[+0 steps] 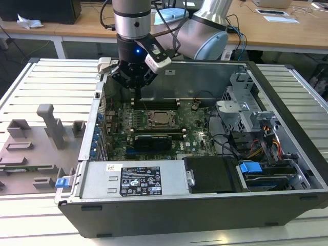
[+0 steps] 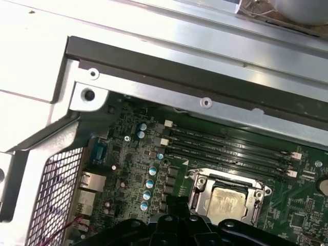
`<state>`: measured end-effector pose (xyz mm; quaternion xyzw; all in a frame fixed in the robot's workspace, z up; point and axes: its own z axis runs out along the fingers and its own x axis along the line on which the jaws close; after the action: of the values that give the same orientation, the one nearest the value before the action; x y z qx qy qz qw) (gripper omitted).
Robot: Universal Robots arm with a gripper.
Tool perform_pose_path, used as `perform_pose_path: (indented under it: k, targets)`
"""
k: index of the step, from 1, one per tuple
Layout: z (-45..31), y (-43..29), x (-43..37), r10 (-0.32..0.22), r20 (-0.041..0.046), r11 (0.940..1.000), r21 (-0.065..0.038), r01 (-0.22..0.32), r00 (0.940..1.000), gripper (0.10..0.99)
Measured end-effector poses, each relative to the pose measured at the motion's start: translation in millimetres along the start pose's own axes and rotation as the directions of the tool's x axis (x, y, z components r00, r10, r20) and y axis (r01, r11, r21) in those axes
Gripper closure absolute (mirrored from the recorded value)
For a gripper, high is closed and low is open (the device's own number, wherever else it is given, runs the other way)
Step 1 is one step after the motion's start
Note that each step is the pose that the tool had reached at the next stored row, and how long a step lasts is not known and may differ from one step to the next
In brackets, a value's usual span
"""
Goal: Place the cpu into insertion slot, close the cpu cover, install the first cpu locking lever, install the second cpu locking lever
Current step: 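Install the first cpu locking lever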
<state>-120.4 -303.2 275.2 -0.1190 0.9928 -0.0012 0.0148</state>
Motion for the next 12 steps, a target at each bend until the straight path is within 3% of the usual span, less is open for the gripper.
perform_pose_path:
  k: [8,12]
  targets:
    - [3.9,2.8,2.9,0.014,-0.0002,0.9999,0.001,-0.014,0.9999,0.980]
    - [9.6,4.0,4.0,0.022,-0.0001,0.9998,0.001,-0.022,0.9998,0.980]
